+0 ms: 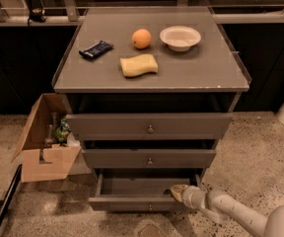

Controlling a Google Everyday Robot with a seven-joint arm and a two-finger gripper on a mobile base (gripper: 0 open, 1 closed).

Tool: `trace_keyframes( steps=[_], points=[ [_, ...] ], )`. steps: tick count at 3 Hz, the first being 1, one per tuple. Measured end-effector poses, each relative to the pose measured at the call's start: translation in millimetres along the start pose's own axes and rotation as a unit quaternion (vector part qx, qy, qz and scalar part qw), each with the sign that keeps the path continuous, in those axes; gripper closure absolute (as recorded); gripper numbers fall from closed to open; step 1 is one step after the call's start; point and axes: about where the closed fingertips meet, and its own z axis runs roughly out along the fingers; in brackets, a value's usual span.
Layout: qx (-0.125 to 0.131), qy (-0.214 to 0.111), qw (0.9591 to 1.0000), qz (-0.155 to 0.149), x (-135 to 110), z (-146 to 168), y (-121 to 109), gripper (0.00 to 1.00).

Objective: Open bottom drawer

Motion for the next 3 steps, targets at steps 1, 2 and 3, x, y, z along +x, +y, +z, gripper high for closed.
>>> trace_keyframes(
  steps=[1,2,3],
  points=[
    [-0.016,0.013,0.9997,-0.01,2.5,5.7,6.5,1.0],
    [-0.038,0.027,0.9986,-0.023,10.7,5.1,13.0,1.0],
    [-0.044,0.032,0.9982,-0.027,19.1,-1.0,15.0,1.0]
  ],
)
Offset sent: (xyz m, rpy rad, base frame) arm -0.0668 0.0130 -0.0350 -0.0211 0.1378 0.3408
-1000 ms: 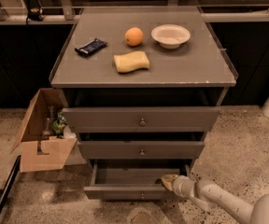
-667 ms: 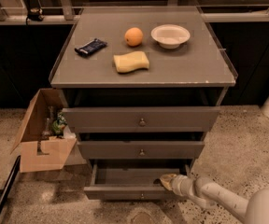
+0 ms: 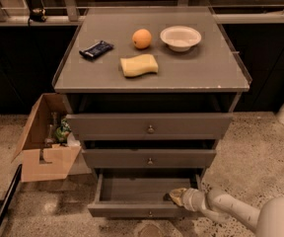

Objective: Open bottom drawer

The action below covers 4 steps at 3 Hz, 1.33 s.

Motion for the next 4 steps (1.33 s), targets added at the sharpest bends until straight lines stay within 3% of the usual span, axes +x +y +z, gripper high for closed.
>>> trace_keyframes(
  steps=[2,4],
  points=[
    [-0.034,0.0,0.9994,-0.007,12.1,-5.4,16.7,1.0],
    [-0.043,0.007,0.999,-0.011,20.8,-10.0,22.7,1.0]
  ],
)
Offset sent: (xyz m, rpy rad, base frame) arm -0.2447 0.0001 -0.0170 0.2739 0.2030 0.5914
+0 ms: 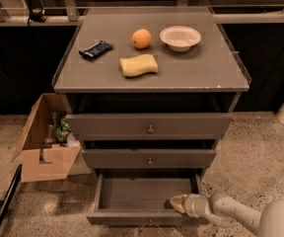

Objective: Open bottom drawer

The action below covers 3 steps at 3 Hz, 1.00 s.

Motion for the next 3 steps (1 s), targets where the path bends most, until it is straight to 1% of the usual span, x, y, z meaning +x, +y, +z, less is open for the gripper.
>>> trace_keyframes(
  steps=[2,3],
  points=[
    [-0.021,0.012,0.9997,-0.01,2.3,1.8,13.7,1.0],
    [-0.025,0.011,0.9996,-0.011,2.4,1.8,16.9,1.0]
  ],
)
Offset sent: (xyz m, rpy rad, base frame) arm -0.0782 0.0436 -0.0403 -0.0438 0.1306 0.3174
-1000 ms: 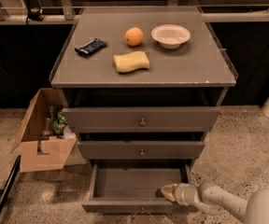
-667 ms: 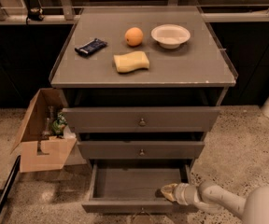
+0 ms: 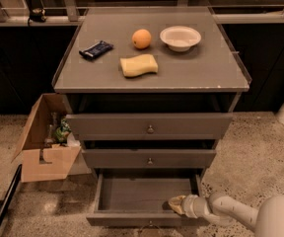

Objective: Open bottom drawer

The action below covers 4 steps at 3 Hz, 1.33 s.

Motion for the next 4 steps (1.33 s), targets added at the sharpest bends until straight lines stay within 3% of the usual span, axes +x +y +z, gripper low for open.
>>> trace_keyframes(
  steps=[2,4],
  points=[
    [-0.015,-0.005,0.9999,-0.001,-3.1,4.6,8.3,0.97],
    [-0.016,-0.006,0.9999,-0.001,-6.9,6.5,2.5,0.51]
  ],
)
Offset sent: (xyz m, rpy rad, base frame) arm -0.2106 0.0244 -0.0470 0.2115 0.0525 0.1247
